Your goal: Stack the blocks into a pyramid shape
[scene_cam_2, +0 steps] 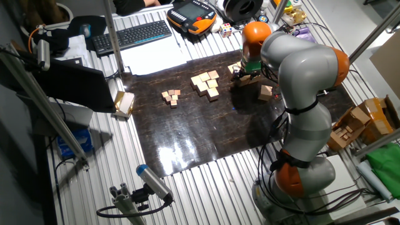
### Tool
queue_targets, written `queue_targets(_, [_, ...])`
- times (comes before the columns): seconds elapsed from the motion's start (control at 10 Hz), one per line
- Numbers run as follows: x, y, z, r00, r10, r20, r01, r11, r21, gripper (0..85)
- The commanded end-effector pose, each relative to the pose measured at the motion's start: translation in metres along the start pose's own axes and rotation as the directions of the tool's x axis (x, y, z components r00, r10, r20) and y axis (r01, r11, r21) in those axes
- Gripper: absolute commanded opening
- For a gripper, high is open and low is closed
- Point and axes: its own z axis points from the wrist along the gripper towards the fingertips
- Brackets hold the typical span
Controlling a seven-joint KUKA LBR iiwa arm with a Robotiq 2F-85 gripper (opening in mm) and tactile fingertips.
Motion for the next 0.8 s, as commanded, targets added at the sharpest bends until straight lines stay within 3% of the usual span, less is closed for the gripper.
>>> queue_targets(0.0, [-0.0004, -0.0011, -0.0004, 1.0, -0.002, 0.002, 0.002, 1.0, 0.005, 77.7])
queue_targets(0.7, [0.0024, -0.0035, 0.0041, 1.0, 0.004, 0.005, -0.004, 1.0, -0.003, 77.7])
